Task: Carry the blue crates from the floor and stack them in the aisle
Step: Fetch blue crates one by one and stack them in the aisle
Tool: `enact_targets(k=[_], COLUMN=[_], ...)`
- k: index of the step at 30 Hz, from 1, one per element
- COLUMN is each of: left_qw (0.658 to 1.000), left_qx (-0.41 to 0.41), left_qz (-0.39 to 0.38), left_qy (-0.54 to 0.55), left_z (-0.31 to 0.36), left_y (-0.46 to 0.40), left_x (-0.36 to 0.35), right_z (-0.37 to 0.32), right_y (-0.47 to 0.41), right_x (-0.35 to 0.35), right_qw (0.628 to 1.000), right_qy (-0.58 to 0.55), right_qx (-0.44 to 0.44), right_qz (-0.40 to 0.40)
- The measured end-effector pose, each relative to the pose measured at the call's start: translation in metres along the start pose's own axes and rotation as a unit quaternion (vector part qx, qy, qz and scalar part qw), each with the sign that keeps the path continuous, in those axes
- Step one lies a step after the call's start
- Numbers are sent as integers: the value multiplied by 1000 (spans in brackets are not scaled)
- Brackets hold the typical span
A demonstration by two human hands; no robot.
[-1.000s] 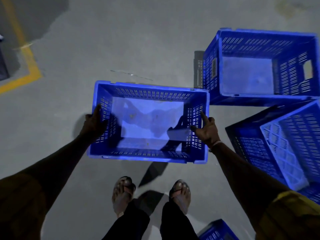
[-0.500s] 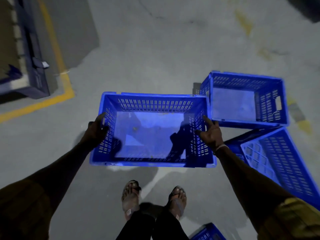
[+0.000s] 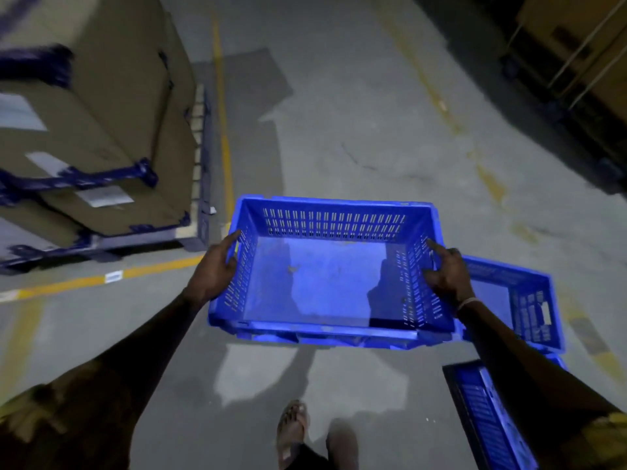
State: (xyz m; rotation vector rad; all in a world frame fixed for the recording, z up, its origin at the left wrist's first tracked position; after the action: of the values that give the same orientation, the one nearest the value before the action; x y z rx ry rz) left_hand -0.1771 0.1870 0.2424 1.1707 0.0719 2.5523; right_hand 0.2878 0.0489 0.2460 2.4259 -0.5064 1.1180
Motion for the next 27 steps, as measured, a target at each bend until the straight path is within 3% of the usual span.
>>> enact_targets(k=[12,19,27], left_qw=[983,955,892], left_qx=[52,94,194], left_qz=[172,268,390], left_qy=[45,87,124], left_z=[48,14,-54], left_y=[159,271,404], left_x=[162,211,255], right_z=[-177,-272,-397], right_y=[53,86,149], right_x=[77,53,-18], right_qw=[993,977,944], right_qy=[5,3,-20], right_qx=[115,206,288], right_qz=[-9,-64,-161])
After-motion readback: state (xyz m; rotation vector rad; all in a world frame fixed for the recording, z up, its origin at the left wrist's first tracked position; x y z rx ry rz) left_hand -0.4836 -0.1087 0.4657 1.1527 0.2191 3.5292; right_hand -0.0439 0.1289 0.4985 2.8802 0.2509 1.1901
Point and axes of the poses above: each hand's wrist, its own y-axis away from the middle knuckle, its own x-axis out of the back of the hand, z = x × y, the point moved 1 cm from there along -y, towards the middle knuckle, and after that the axes turned 1 degree about z, right-handed, at the moved point
